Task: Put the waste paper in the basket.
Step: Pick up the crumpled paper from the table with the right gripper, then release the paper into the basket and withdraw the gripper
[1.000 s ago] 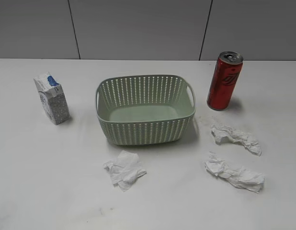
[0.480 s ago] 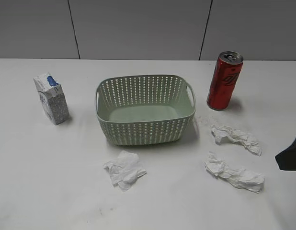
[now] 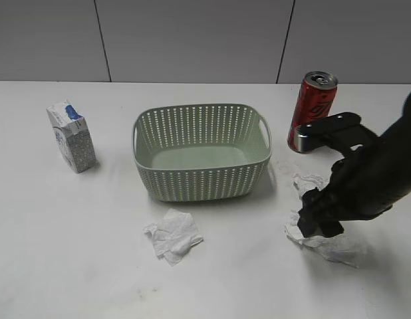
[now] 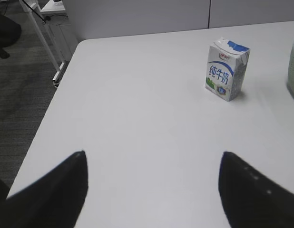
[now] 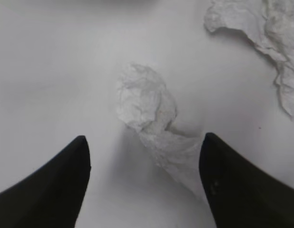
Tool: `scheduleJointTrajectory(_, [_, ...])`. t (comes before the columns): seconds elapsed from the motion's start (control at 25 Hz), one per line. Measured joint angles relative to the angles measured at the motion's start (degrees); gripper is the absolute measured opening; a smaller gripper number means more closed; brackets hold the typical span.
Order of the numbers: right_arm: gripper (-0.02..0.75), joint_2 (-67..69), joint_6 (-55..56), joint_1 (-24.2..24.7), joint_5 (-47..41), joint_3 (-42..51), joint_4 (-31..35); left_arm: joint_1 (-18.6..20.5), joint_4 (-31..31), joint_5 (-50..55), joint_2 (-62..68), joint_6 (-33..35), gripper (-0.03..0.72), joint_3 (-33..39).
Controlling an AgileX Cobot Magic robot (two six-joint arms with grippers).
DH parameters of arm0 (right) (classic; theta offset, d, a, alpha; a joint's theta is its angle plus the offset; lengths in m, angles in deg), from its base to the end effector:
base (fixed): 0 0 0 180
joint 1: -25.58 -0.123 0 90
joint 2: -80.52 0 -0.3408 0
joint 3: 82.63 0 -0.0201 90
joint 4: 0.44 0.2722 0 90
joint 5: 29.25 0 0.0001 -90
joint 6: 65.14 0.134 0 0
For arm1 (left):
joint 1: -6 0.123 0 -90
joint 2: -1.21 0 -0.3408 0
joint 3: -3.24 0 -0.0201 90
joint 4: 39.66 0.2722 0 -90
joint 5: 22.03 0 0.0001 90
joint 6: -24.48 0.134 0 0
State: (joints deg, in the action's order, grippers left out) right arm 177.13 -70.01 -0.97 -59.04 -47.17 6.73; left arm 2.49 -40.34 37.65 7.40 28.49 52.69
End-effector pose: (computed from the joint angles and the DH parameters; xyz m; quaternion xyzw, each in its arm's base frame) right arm 0.2617 0.1401 0.1671 -0.2200 0.9619 0.0681 0.1471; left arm -0.0045 -0.0011 0.2726 0.0556 0.8430 -0.0036 0.5350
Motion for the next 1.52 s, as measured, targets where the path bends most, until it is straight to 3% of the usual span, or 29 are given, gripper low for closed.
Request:
scheduleJointTrajectory(0.4, [0.454, 15.5, 4.9, -1.2, 0.2, -4.5, -3.2, 0.0, 0.0, 0.0, 0.0, 0.0, 0.615, 0.0])
scheduleJointTrajectory(0.52, [0.317, 15.7, 4.9, -1.2, 0.1, -4.7, -3.9, 0.0, 0.0, 0.0, 0.0, 0.0, 0.608, 0.0])
scheduleJointTrajectory(0.64, [0.116, 15.4, 4.9, -1.2, 0.0, -4.8, -3.8, 0.0, 0.0, 0.0, 0.0, 0.0, 0.599, 0.0])
scheduleJointTrajectory(0.76, [0.02, 12.5, 4.9, -1.2, -0.9, -6.2, -3.4, 0.0, 0.0, 0.0, 0.0, 0.0, 0.594, 0.0])
scheduleJointTrajectory(0.92, [0.012, 4.9, 2.5, -1.3, -0.3, -11.8, -0.8, 0.0, 0.0, 0.0, 0.0, 0.0, 0.591, 0.0])
scheduleJointTrajectory(1.12, [0.011, 1.1, -6.4, -1.3, 6.6, -22.6, 4.5, 0.0, 0.0, 0.0, 0.0, 0.0, 0.589, 0.0])
scheduleJointTrajectory(1.32, [0.01, 5.5, -8.5, -2.3, 10.2, -30.9, 10.0, 0.0, 0.0, 0.0, 0.0, 0.0, 0.589, 0.0])
scheduleJointTrajectory(1.52, [0.009, 14.1, -13.4, -7.0, 10.4, -35.0, 11.0, 0.0, 0.0, 0.0, 0.0, 0.0, 0.587, 0.0])
